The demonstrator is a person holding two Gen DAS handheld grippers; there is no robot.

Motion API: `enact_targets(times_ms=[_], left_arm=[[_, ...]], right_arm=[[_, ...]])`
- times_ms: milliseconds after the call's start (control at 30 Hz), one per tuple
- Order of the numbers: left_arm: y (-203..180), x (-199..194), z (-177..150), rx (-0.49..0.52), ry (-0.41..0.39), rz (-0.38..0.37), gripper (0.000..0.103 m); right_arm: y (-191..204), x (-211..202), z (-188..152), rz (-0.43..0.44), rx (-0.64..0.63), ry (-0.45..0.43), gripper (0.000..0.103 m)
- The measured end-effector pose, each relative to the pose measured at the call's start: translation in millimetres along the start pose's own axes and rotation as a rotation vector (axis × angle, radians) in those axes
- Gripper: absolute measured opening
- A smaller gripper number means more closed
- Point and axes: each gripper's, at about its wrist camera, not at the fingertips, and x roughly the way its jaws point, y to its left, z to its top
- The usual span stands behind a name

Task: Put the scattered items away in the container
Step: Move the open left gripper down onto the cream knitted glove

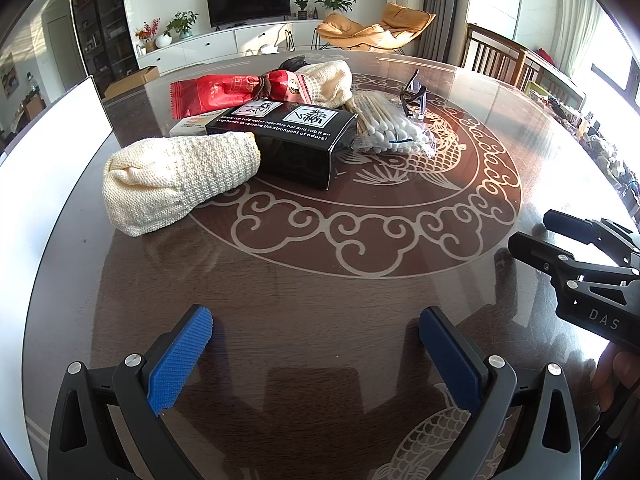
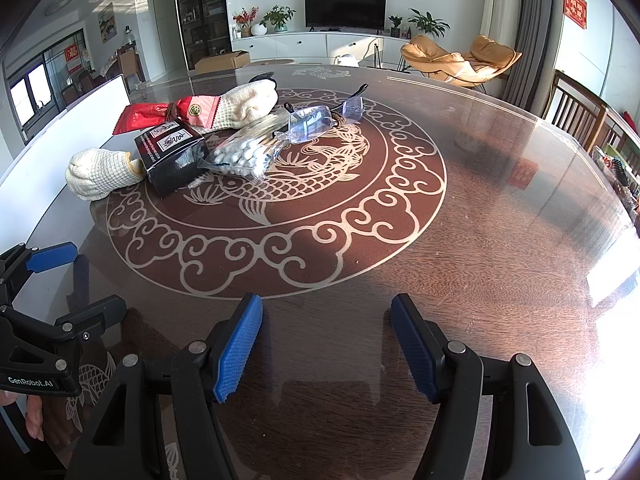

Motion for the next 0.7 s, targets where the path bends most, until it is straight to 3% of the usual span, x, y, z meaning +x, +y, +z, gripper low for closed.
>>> enact_targets(times_ms=[300,500,700], left_arm=[[3.9,-4.7,-6.7,0.02,0.005,-0.014,0.103],[44.6,-25.1,-34.3,0.039,0.008,-0.025,0.103],[85.6,-5.2,-3.6,0.088,0.043,-0.048,0.103]], right_arm=[[-0.1,-0.1,0.0,0.0,0.0,0.0,0.068],[-0.1,-0.3,-0.1,0.0,0.0,0.0,0.068],[-0.3,-0.5,-0.2,0.0,0.0,0.0,0.068]])
